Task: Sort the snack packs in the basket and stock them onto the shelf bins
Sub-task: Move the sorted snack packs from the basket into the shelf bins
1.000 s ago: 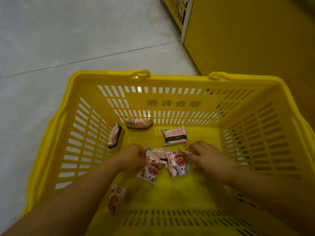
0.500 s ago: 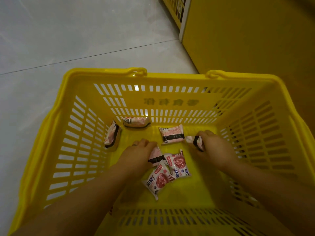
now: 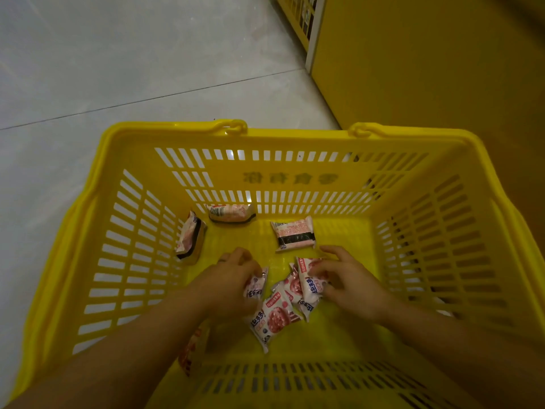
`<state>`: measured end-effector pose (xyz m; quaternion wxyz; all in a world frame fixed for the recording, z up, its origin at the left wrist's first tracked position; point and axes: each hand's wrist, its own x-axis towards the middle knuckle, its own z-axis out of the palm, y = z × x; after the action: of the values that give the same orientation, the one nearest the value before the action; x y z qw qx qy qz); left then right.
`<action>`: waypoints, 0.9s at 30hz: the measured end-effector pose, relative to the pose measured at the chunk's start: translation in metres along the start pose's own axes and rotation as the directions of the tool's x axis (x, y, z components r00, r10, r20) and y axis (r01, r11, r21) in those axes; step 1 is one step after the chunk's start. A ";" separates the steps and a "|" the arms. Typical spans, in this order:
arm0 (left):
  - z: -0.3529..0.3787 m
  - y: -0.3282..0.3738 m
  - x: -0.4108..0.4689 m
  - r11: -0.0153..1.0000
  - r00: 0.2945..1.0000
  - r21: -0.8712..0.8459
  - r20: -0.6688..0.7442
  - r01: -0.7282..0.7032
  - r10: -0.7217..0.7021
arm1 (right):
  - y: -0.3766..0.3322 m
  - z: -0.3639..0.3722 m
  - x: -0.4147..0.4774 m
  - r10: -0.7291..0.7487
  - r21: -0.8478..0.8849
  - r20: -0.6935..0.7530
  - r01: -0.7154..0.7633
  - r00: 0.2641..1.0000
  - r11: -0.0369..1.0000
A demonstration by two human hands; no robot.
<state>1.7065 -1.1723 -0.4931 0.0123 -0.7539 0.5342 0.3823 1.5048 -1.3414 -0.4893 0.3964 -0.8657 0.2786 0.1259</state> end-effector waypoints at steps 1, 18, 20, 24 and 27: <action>0.001 0.000 0.000 0.998 1.000 -0.061 -0.018 0.012 -0.014 | -0.003 0.000 0.003 0.022 0.033 -0.042 -0.021 0.999 0.999; -0.023 0.001 0.003 0.971 0.981 -0.161 0.104 0.179 -0.164 | -0.046 -0.017 0.038 0.014 -0.509 0.391 0.204 0.920 0.837; -0.032 0.004 0.002 0.940 0.973 -0.267 0.144 0.213 -0.180 | -0.050 -0.005 0.037 -0.005 -0.548 0.454 0.283 0.891 0.787; -0.043 0.015 -0.001 0.897 0.950 -0.351 0.248 0.269 -0.188 | -0.051 0.006 0.037 -0.035 -0.523 0.430 0.280 0.902 0.805; -0.036 0.023 -0.004 0.809 0.925 -0.499 0.354 0.310 -0.136 | -0.044 0.001 0.035 0.023 -0.533 0.424 0.229 0.906 0.814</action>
<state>1.7076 -1.1939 -0.4565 -0.0764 -0.7162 0.3013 0.6249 1.5585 -1.3303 -0.4781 0.1744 -0.9120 0.0898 0.3603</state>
